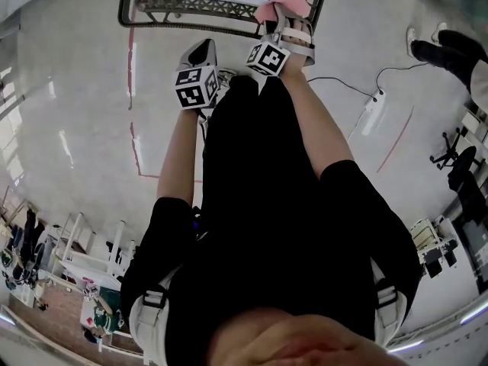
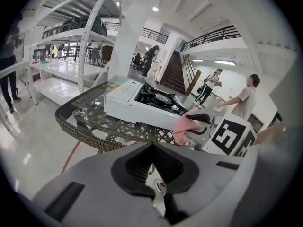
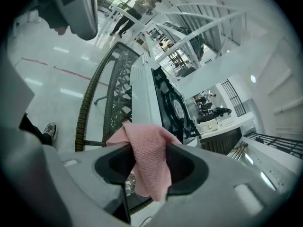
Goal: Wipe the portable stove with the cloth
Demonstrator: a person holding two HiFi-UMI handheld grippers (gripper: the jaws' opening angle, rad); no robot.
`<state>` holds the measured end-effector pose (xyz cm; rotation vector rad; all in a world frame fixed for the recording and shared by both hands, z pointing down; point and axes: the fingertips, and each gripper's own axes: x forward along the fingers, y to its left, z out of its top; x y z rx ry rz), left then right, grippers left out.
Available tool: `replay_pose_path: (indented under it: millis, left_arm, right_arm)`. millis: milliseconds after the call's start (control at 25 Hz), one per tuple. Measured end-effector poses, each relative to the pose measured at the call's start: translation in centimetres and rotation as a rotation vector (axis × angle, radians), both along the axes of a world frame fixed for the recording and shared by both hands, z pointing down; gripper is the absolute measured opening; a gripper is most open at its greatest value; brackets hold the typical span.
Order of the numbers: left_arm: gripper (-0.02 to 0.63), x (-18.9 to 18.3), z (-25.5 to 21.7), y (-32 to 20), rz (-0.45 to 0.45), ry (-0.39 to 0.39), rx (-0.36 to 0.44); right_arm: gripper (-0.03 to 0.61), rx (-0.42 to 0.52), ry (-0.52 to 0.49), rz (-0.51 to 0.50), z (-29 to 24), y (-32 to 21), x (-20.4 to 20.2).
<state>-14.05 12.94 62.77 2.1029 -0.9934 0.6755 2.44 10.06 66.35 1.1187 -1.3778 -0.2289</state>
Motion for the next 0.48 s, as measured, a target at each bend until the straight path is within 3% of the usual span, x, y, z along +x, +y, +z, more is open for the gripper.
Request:
replay_pose_path:
  millis: [480]
  left_arm:
    - [0.0, -5.4, -0.3, -0.3, -0.054, 0.002, -0.004]
  right_arm:
    - [0.195, -0.014, -0.016, 0.036, 0.3, -2.1, -4.0]
